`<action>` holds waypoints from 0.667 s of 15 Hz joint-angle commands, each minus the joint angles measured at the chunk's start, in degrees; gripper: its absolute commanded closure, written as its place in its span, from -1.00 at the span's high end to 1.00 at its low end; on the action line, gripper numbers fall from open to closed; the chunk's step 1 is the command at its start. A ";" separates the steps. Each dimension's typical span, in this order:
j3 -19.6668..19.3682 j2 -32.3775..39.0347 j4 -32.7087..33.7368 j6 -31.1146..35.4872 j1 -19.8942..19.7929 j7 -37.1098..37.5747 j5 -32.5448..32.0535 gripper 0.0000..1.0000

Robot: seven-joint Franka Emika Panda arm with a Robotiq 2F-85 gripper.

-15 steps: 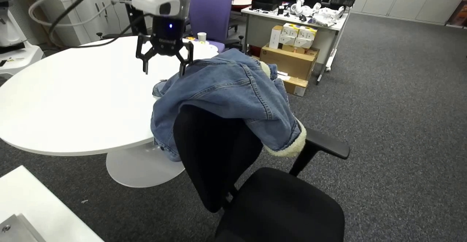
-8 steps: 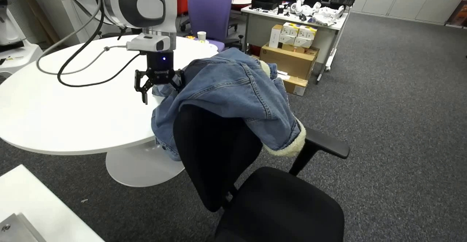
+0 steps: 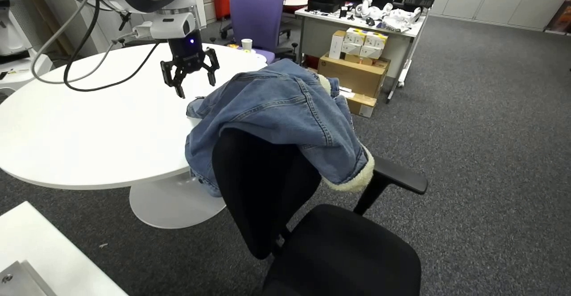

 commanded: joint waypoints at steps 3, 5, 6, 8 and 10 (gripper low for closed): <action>-0.11 1.66 0.70 0.52 -0.55 -14.79 1.48 1.00; -0.24 1.56 0.07 0.97 0.07 -11.53 0.93 1.00; -0.28 1.89 0.08 0.97 0.08 -12.32 0.93 1.00; -0.31 2.11 0.09 0.97 0.06 -12.83 0.94 1.00; -0.21 2.37 0.68 0.89 0.15 -13.22 0.78 1.00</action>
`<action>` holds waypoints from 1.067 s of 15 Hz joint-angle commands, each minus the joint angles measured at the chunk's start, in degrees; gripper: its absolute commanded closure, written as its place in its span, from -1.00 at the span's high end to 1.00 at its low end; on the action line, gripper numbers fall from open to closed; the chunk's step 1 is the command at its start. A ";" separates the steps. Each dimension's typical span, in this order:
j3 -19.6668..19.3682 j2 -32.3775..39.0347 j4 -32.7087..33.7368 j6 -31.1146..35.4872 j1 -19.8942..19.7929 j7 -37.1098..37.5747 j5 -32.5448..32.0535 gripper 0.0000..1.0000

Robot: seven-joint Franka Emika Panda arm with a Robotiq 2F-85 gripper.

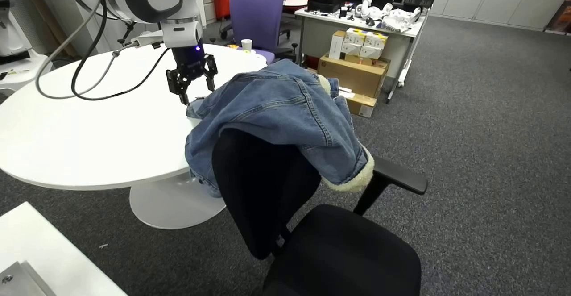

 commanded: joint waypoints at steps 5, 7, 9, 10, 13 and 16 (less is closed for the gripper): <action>0.03 4.20 7.57 -1.30 1.09 -1.46 -0.16 1.00; -0.19 6.31 10.73 -2.28 1.23 -1.41 0.49 1.00; -0.72 9.03 13.81 -3.45 0.94 -1.26 1.26 1.00; -1.00 9.91 14.77 -4.01 0.66 -1.66 1.82 1.00; -2.56 11.67 16.39 -5.32 -1.14 -3.09 4.89 1.00; -4.89 12.85 17.08 -6.63 -3.53 -4.64 7.85 1.00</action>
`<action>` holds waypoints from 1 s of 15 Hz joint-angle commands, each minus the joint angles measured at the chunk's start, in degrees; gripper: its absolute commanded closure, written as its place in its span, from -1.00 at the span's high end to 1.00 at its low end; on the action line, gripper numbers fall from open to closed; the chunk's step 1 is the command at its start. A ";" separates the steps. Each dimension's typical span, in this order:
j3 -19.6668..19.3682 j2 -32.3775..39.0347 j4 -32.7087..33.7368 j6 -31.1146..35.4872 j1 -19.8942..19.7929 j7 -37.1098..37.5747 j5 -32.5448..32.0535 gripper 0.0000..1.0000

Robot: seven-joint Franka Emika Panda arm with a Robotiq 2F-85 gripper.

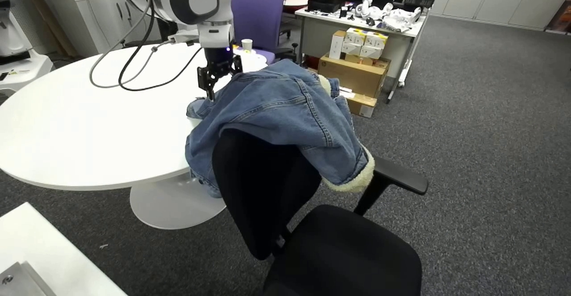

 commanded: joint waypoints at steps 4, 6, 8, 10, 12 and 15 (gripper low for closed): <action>-3.37 1.18 0.88 -4.38 -5.28 -5.52 7.38 1.00; -3.86 1.20 0.40 -4.85 -5.87 -6.32 8.80 1.00; -4.28 0.68 0.00 -5.10 -6.37 -6.61 9.97 1.00; -5.23 0.32 0.00 -5.03 -6.88 -6.51 10.14 1.00; -6.77 0.22 0.49 -5.10 -8.26 -6.18 10.57 1.00; -8.56 0.76 0.65 -4.74 -9.68 -4.99 11.61 1.00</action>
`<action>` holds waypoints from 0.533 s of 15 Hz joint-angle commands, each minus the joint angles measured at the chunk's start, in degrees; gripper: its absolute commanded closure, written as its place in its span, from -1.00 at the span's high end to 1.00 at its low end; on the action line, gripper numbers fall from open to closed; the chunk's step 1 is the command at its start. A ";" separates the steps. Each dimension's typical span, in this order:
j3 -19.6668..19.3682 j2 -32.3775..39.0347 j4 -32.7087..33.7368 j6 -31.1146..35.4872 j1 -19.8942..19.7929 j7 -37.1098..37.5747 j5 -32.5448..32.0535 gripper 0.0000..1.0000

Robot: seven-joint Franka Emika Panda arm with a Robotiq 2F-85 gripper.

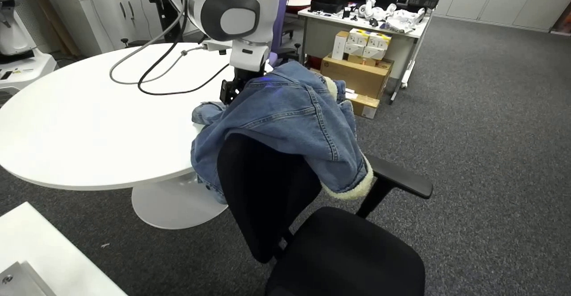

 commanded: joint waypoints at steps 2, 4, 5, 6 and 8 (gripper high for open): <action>-4.21 -0.58 -0.40 -1.48 -3.97 0.02 0.50 1.00; -4.84 -0.56 -1.04 -1.30 -4.27 0.12 0.76 1.00; -5.09 -0.44 -1.08 -1.54 -4.49 0.05 0.99 1.00; -5.41 -0.39 -1.12 -1.57 -4.68 0.23 0.85 1.00; -6.21 -0.26 -1.01 -1.58 -5.09 0.37 0.57 1.00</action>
